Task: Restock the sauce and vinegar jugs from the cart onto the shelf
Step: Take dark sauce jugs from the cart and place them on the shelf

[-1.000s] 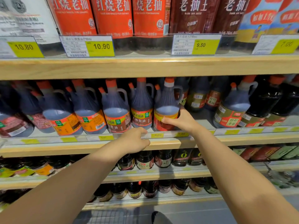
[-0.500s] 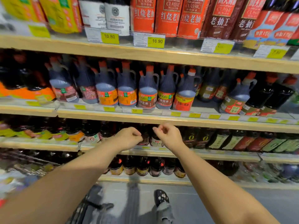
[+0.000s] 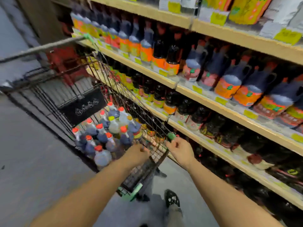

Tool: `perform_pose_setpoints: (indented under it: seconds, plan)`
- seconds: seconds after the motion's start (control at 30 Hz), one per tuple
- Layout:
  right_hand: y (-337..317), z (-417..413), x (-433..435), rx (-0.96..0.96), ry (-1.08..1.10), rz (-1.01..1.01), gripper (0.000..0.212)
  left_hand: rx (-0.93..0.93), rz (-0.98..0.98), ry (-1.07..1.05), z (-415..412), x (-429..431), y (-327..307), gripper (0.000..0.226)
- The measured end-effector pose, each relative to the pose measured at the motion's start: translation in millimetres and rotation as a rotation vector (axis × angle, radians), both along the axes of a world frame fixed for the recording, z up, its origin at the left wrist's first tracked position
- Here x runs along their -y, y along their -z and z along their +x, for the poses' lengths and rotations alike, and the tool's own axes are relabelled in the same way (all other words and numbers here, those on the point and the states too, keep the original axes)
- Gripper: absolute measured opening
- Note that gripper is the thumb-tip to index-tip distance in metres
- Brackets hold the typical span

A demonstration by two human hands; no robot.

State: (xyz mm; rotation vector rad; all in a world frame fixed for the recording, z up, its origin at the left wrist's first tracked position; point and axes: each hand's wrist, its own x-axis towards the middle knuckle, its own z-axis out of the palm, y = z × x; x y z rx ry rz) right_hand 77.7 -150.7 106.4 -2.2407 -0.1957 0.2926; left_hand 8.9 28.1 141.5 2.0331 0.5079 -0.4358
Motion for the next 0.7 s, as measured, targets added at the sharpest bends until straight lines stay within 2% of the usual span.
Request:
perform_pose_setpoints:
  seconds: [0.13, 0.3, 0.4, 0.63, 0.7]
  plan:
    - [18, 4, -44, -0.017, -0.154, -0.016, 0.046, -0.102, -0.054, -0.046, -14, -35, 23, 0.032]
    - [42, 31, -88, -0.113, -0.293, -0.042, 0.044, -0.202, -0.112, -0.162, -7, -66, 52, 0.03]
    - [62, 61, -110, -0.159, -0.369, -0.051, 0.041, -0.221, -0.117, -0.267, 16, -86, 71, 0.018]
    - [116, 135, -151, -0.355, -0.463, -0.159, 0.017, -0.258, -0.163, -0.522, 71, -112, 124, 0.032]
    - [128, 151, -159, -0.364, -0.497, -0.215, 0.018, -0.275, -0.204, -0.548, 85, -111, 143, 0.032]
